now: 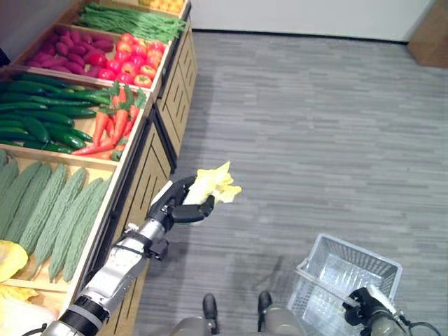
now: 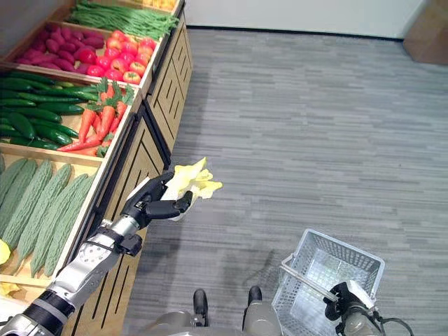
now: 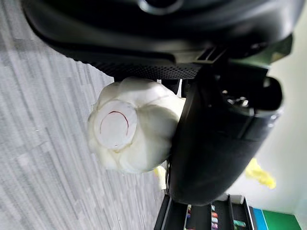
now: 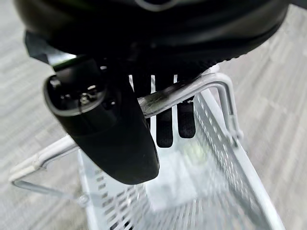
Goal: Get the vegetables into the basket
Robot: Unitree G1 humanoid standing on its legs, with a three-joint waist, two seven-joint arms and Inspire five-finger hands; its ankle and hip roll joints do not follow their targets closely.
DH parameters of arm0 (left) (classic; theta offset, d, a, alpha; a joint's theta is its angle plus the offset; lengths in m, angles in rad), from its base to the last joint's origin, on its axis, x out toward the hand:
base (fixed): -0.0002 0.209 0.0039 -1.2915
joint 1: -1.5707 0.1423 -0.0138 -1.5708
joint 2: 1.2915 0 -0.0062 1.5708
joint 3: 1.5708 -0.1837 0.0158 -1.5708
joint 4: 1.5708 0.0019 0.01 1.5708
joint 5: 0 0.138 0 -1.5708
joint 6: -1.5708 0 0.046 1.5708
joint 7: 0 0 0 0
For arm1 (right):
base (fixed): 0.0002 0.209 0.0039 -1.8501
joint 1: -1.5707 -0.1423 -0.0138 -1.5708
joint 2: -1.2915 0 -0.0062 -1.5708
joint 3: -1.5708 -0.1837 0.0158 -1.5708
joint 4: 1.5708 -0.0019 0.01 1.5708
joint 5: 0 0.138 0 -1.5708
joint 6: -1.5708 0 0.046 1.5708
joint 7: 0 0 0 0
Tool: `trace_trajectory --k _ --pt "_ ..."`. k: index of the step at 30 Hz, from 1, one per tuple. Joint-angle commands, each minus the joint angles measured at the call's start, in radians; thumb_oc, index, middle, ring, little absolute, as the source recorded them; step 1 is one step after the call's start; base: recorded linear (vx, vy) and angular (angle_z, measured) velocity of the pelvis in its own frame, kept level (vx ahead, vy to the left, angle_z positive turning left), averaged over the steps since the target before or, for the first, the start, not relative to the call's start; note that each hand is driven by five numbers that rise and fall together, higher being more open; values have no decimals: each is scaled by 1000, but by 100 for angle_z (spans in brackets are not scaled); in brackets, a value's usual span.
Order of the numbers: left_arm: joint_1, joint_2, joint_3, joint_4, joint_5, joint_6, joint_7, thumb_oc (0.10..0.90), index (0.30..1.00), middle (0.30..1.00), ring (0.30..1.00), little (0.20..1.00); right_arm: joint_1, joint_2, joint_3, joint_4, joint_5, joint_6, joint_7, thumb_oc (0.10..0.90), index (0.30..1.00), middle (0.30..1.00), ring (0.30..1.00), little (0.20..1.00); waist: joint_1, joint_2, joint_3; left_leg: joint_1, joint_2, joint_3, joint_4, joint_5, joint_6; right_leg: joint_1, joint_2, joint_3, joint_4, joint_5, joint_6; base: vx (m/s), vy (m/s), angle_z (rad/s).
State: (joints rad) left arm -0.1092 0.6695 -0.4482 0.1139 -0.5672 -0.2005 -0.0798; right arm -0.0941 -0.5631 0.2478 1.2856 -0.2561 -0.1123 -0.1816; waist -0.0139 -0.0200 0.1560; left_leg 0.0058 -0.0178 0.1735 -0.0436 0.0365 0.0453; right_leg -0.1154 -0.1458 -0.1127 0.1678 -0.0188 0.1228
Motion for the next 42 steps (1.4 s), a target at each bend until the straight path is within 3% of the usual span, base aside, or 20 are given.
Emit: trace_trajectory --k 1,5,10,16,24,31,33,42 --pt "-173 0 -40 -122 6 -112 -56 400 300 300 300 300 -96 -116 34 11 -40 -4 -52 400 300 300 300 300 9 -71 -53 18 35 10 -44 15 -96 75 -117 48 -136 277 133 -16 -65 -10" --pt "-246 -7 -92 -133 5 -115 -65 400 300 300 300 300 -209 -181 81 -17 -56 -5 -52 400 300 300 300 300 2 -78 -87 27 52 14 -44 16 -107 100 -109 31 -166 248 127 -12 -60 -5" --pt "-277 -37 -116 -137 2 -113 -60 400 300 300 300 300 -294 -190 110 -85 -18 -17 -59 400 300 300 300 300 -3 -75 -102 33 62 14 -44 17 -112 112 -100 26 -188 224 118 -9 -33 -4" --pt "-327 -70 -153 -161 -10 -116 -58 400 300 300 300 300 -458 -174 226 -246 -1 -47 -58 400 300 300 300 300 2 -65 -115 42 76 18 -44 18 -117 128 -91 26 -213 201 105 2 -30 -3" --pt "-398 -91 -232 -185 -7 -115 -76 400 300 300 300 300 -588 -126 309 -230 7 -56 -47 400 300 300 300 300 11 -54 -124 52 80 12 -44 17 -117 144 -86 22 -216 188 97 0 0 0" --pt "-425 -84 -296 -196 0 -103 -104 400 300 300 300 300 -660 -108 309 -235 62 -62 -53 400 300 300 300 300 12 -45 -120 53 79 14 -44 14 -115 143 -86 23 -219 180 97 5 1 0" --pt "-452 -55 -344 -223 26 -108 -128 400 300 300 300 300 -702 -106 312 -277 117 -77 -47 400 300 300 300 300 11 -43 -116 57 80 21 -44 11 -116 142 -84 30 -224 175 97 33 6 -3" --pt "-460 -65 -385 -241 79 -109 -121 400 300 300 300 300 -724 -90 319 -443 189 -97 -30 400 300 300 300 300 1 -43 -108 61 88 36 -44 7 -117 135 -76 46 -230 163 93 15 -2 -8"
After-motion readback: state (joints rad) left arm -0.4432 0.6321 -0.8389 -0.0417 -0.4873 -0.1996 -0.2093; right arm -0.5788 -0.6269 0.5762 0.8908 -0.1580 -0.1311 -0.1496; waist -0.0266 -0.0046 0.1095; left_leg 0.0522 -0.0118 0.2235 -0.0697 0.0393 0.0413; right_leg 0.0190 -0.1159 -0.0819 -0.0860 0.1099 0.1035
